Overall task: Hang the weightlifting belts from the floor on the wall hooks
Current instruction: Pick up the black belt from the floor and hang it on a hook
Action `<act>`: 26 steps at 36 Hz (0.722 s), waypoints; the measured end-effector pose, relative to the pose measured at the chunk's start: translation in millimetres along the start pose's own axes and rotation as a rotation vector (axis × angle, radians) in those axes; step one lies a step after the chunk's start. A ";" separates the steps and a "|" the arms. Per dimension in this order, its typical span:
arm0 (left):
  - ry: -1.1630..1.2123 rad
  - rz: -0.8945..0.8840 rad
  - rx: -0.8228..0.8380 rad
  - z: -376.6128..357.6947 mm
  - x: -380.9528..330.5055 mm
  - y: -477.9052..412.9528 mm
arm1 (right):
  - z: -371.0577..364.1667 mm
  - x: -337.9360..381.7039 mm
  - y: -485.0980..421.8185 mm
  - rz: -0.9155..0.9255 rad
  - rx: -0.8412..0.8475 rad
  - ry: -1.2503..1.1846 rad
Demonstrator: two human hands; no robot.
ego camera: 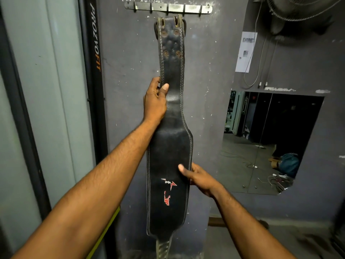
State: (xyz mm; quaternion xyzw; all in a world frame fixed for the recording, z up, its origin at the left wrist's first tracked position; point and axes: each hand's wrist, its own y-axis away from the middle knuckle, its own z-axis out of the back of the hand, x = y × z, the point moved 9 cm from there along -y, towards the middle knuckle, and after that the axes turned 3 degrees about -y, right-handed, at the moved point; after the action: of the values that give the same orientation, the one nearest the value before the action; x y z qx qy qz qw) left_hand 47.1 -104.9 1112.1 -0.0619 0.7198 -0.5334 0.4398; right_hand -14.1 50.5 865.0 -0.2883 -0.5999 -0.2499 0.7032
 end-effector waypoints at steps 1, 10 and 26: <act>-0.005 -0.010 0.010 -0.3 -1.7 2.1 | -0.5 16.2 -3.8 0.032 0.006 -0.043; -0.123 0.002 0.147 -28.3 8.4 51.9 | 17.4 177.3 -32.8 0.433 -0.302 -0.388; -0.189 0.229 0.594 -13.9 66.5 107.2 | 20.5 201.0 -26.2 0.645 -0.456 -0.433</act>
State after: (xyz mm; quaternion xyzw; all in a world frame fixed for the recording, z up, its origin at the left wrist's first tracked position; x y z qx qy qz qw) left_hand 37.8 -86.7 986.8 0.1011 0.4912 -0.6590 0.5606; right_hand -15.6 45.3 1068.6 -0.6538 -0.5424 -0.0778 0.5219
